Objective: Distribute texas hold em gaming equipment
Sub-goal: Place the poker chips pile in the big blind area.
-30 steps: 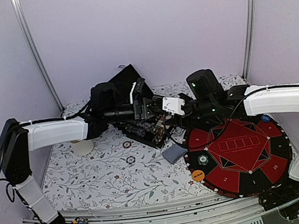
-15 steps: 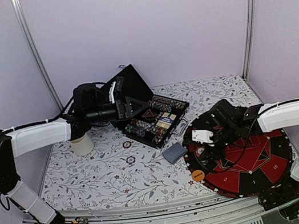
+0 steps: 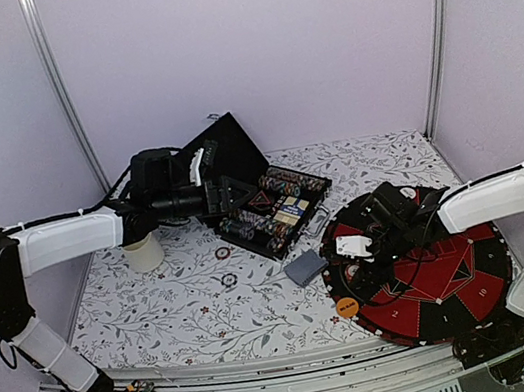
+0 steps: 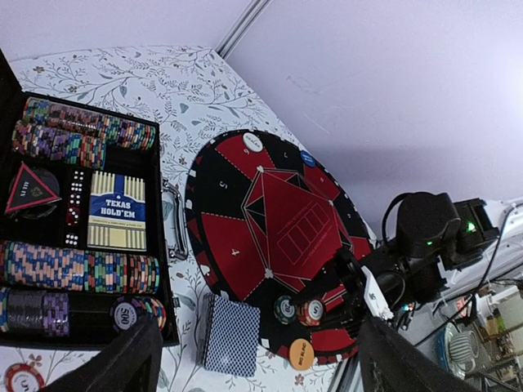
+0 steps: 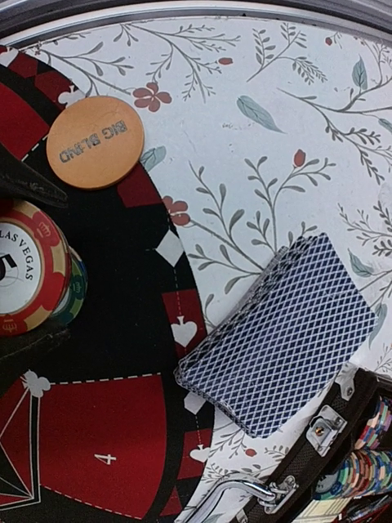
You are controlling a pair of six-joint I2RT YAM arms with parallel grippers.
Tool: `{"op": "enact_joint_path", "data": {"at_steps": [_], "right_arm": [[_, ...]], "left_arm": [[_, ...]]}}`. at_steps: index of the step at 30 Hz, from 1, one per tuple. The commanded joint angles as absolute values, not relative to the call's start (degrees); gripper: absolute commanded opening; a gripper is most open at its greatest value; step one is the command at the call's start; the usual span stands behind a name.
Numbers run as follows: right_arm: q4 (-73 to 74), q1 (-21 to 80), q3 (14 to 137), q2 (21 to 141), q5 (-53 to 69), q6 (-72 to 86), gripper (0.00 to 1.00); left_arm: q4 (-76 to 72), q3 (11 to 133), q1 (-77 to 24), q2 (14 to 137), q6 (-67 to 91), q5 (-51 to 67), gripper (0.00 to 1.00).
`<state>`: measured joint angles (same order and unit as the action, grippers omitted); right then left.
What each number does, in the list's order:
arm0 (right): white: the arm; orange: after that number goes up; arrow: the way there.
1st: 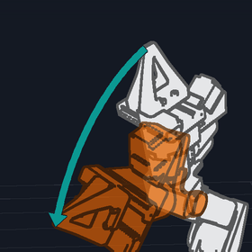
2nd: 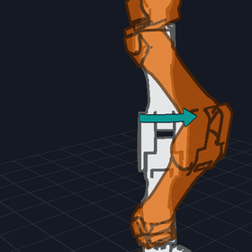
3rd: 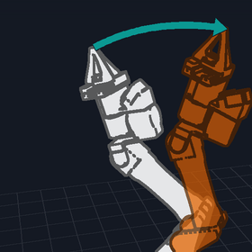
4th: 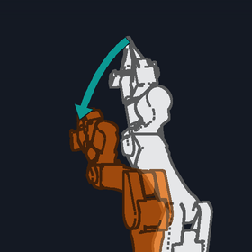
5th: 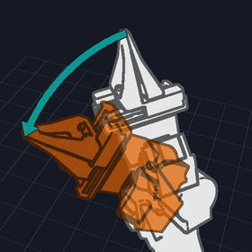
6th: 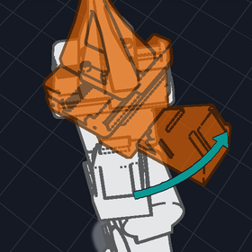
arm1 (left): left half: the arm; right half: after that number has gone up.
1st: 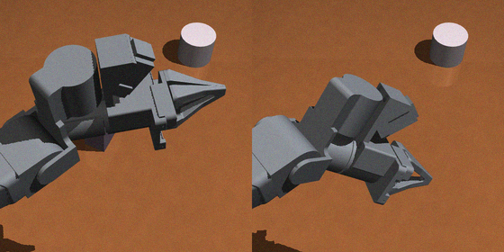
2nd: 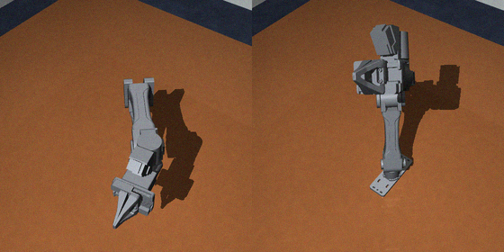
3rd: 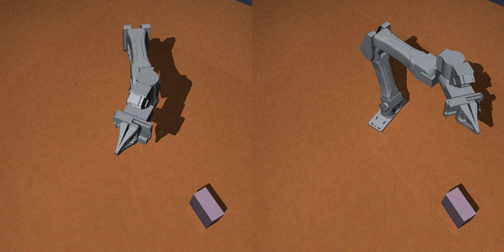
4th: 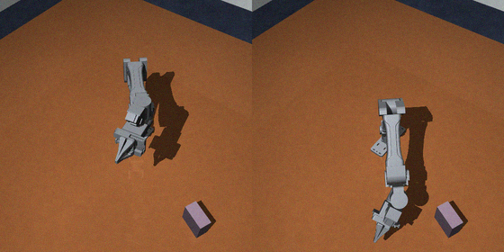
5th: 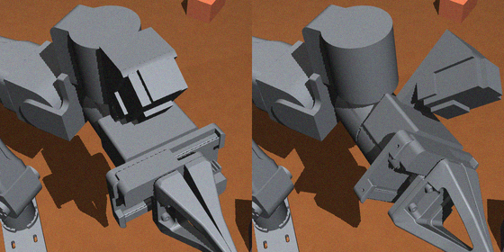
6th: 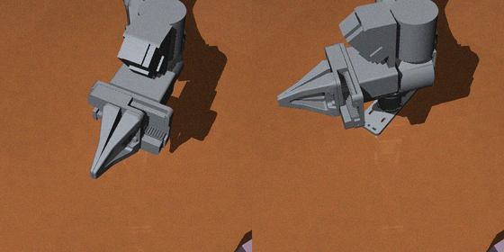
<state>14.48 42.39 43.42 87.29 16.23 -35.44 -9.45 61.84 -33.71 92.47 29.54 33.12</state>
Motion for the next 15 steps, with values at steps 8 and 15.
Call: {"op": "enact_joint_path", "data": {"at_steps": [8, 15], "right_arm": [[12.36, 39.93, 44.12, 90.80, 17.30, -35.91, 0.04], [12.68, 39.83, 44.81, 92.39, 17.56, -35.59, 0.08]], "left_arm": [[-7.46, 62.16, -33.40, 91.30, 27.55, 32.43, 0.85], [-6.86, 62.31, -33.40, 91.19, 27.01, 32.17, 0.85]]}}
